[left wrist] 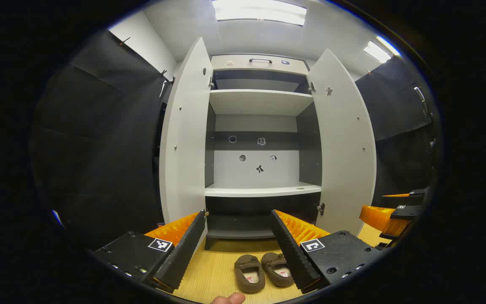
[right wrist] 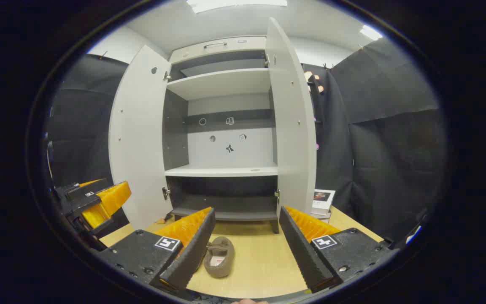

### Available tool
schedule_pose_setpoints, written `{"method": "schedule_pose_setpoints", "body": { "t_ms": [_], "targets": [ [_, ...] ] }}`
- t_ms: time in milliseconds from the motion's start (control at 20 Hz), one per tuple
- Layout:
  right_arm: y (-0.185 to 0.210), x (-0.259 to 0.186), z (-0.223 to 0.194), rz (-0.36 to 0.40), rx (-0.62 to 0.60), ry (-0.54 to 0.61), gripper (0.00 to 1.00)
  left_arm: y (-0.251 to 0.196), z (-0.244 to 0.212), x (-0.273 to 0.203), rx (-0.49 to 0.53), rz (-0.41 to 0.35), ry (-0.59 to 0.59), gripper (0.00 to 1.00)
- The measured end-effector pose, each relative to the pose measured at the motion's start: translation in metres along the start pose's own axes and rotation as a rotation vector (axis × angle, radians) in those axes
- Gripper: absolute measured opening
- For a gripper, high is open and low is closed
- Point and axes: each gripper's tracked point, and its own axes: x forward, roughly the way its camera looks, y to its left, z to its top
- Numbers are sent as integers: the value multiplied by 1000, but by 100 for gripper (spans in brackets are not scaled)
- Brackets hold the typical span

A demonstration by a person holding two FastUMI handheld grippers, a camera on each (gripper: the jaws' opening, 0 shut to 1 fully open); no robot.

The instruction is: Grab one shoe with the right hand and put it into the shoe cabinet, grab the other shoe with the left hand and put it into the shoe cabinet; then close the right door with the right hand and the left door with the left hand.

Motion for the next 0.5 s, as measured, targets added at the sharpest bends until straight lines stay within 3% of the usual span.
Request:
{"method": "schedule_pose_setpoints", "body": {
  "t_ms": [50,150,200,500],
  "targets": [
    [1,1,-1,2,-4,2,98,2,-1,0,-2,3,1,94],
    [6,4,-3,10,-9,8,94,7,-2,2,-5,12,3,94],
    [8,5,-3,14,-12,12,98,9,-2,3,-7,16,3,94],
    [16,13,-7,29,-20,26,98,18,-4,6,-13,33,5,95]
  ]
}}
